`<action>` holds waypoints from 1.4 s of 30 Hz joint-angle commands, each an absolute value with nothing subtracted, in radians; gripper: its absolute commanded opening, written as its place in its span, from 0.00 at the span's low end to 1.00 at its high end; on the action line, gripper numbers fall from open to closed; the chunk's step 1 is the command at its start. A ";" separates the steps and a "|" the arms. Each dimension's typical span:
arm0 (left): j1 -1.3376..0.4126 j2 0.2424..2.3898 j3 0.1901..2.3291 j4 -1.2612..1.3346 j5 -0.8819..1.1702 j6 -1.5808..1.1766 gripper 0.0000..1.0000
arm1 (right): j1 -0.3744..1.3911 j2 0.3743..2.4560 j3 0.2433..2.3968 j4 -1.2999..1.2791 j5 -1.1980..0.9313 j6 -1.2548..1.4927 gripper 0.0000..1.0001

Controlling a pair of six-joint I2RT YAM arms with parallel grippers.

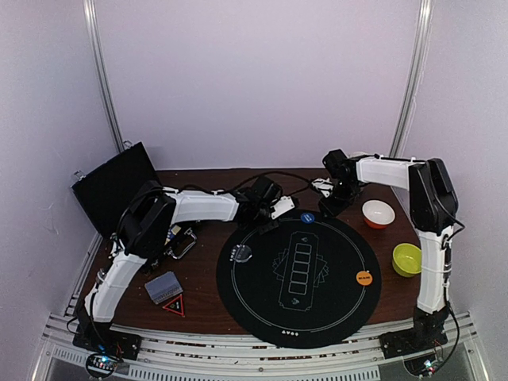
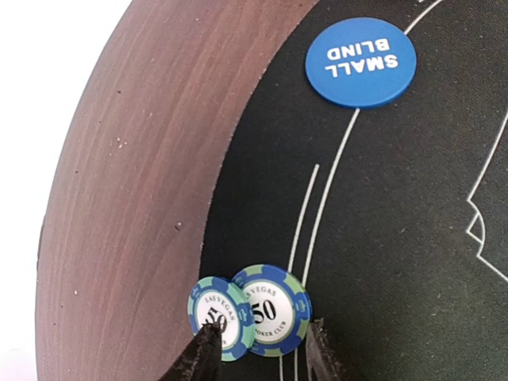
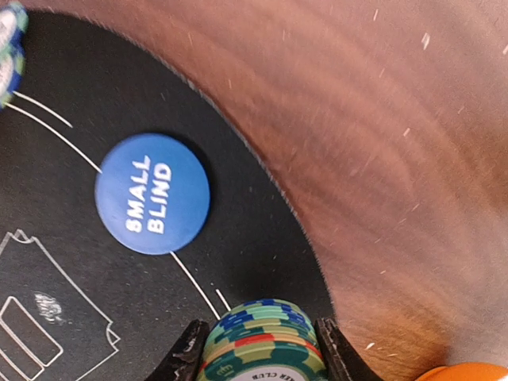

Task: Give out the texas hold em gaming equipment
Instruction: Move the poker chips pile to the small blind area, then pick up the pile of poker chips from the chip case.

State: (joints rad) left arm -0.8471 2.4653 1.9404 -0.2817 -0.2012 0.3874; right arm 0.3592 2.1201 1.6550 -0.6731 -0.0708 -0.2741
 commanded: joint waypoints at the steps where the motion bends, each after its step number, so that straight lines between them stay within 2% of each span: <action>1: -0.827 2.507 1.969 -0.281 -0.171 0.383 0.39 | 0.356 2.178 1.729 -0.758 -0.032 -0.221 0.00; 10: -0.827 2.379 1.927 -0.244 -0.028 0.313 0.46 | 0.383 2.252 1.792 -0.795 0.050 -0.214 0.00; 17: -0.803 2.287 1.870 -0.237 0.008 0.266 0.48 | 0.395 2.249 1.748 -0.754 0.062 -0.206 0.13; 20: -0.785 2.249 1.829 -0.219 0.022 0.243 0.49 | 0.394 2.244 1.737 -0.736 0.045 -0.204 0.24; 26: -0.752 2.181 1.767 -0.206 0.042 0.211 0.51 | 0.390 2.239 1.734 -0.737 0.033 -0.198 0.56; 33: -0.707 2.092 1.700 -0.193 0.072 0.165 0.51 | 0.390 2.230 1.743 -0.743 0.039 -0.184 0.67; 34: -0.699 2.074 1.688 -0.187 0.081 0.154 0.51 | 0.390 2.225 1.746 -0.739 0.035 -0.181 0.77; 35: -0.692 2.053 1.672 -0.180 0.094 0.143 0.52 | 0.390 2.218 1.748 -0.737 0.029 -0.180 0.93; 36: -0.684 2.033 1.656 -0.175 0.105 0.135 0.53 | 0.390 2.210 1.751 -0.732 0.025 -0.177 0.99; 42: -0.620 1.922 1.614 -0.251 0.116 -0.007 0.69 | 0.391 2.129 1.778 -0.696 0.014 -0.179 1.00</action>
State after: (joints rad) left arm -0.6704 2.0136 1.6360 -0.2409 0.0910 0.1211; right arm 0.3824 2.2177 1.7607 -0.7063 0.0368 -0.1837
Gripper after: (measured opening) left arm 0.648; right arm 0.999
